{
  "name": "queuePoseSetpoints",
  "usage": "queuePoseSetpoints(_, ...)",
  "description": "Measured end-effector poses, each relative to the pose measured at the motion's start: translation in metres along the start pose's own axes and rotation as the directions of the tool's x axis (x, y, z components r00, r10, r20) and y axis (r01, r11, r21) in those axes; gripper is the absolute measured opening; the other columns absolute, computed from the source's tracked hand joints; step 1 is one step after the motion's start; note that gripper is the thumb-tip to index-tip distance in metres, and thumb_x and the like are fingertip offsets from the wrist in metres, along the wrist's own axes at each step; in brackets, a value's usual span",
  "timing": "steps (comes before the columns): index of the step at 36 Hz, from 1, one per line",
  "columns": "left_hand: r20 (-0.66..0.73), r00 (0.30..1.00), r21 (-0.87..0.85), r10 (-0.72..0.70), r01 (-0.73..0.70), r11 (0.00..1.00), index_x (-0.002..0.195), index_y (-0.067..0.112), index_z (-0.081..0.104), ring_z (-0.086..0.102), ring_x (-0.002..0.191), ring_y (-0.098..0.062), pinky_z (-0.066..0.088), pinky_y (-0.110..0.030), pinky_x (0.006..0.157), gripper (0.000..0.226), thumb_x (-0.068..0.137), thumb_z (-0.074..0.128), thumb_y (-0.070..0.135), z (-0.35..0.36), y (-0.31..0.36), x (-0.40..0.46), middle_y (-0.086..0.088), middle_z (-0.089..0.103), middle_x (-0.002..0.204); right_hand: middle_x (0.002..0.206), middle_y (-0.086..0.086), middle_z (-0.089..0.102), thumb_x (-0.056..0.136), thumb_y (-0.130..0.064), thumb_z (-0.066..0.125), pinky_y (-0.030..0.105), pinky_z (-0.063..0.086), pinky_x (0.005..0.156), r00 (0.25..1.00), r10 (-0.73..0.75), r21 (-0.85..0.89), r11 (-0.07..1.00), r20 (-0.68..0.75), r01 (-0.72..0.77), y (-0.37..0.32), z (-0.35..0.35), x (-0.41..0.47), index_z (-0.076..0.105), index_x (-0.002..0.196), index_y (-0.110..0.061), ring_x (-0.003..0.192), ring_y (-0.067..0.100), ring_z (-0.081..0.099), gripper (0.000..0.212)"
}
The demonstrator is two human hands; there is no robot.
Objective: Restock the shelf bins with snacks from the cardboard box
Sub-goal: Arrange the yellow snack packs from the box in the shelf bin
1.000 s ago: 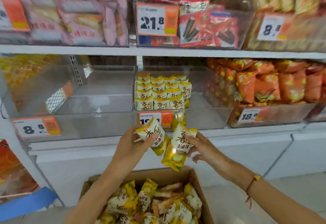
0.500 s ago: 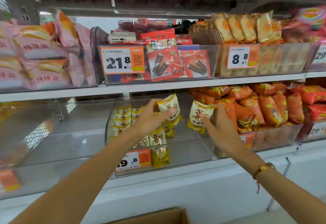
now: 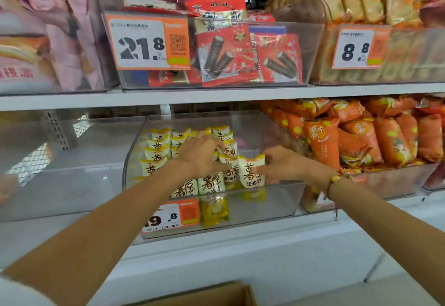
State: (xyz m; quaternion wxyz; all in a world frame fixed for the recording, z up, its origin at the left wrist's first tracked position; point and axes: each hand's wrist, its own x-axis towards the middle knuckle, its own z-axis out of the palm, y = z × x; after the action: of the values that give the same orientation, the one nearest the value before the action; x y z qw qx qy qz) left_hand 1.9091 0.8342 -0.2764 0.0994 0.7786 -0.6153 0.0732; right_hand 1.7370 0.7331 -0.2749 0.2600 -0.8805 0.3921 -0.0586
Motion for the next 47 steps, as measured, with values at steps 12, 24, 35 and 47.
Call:
queuePoseSetpoints(12, 0.102, 0.992, 0.147, 0.07, -0.085, 0.985, 0.115, 0.03, 0.063, 0.054, 0.107, -0.016, 0.044, -0.032, 0.084, 0.058, 0.073, 0.063, 0.07, -0.012, -0.014, -0.042, 0.01, 0.065, 0.113, 0.086, 0.0, 0.069, 0.088, -0.014, 0.069, 0.011, 0.052, 0.054, 0.979, 0.011, 0.198, 0.979, 0.205, -0.053, -0.017, 0.0, 0.003, 0.065, 0.101, -0.015, 0.061, 0.002, 0.063, 0.014)
queuePoseSetpoints(24, 0.197, 0.98, 0.285, -0.039, -0.019, 0.958, 0.118, 0.019, 0.058, 0.051, 0.109, -0.023, 0.048, -0.037, 0.084, 0.08, 0.062, 0.07, 0.074, -0.009, -0.002, -0.029, -0.002, 0.059, 0.116, 0.111, 0.008, 0.07, 0.084, -0.014, 0.072, 0.038, 0.054, 0.091, 1.0, 0.015, 0.199, 0.98, 0.019, -0.019, -0.024, 0.023, 0.005, 0.07, 0.11, -0.005, 0.097, 0.023, 0.069, 0.028)
queuePoseSetpoints(35, 0.218, 0.966, 0.13, -0.142, 0.115, 0.985, 0.074, 0.015, 0.051, 0.052, 0.077, -0.019, 0.041, -0.031, 0.064, 0.054, 0.062, 0.081, 0.059, -0.008, 0.008, -0.03, 0.001, 0.053, 0.073, 0.107, -0.002, 0.071, 0.082, -0.03, 0.072, 0.043, 0.05, 0.093, 0.971, -0.135, 0.143, 0.976, -0.199, 0.165, -0.002, 0.041, -0.004, 0.068, 0.102, -0.024, 0.102, 0.022, 0.065, 0.022)
queuePoseSetpoints(47, 0.129, 0.992, 0.018, -0.014, 0.011, 1.0, 0.141, 0.031, 0.039, 0.035, 0.129, -0.02, 0.036, -0.038, 0.102, 0.081, 0.073, 0.072, 0.059, -0.005, -0.01, -0.032, 0.002, 0.042, 0.141, 0.142, -0.006, 0.039, 0.077, -0.027, 0.077, 0.045, 0.044, 0.098, 0.897, -0.426, -0.25, 0.887, -0.12, 0.388, -0.011, 0.015, 0.0, 0.042, 0.14, -0.039, 0.126, 0.017, 0.044, 0.073)
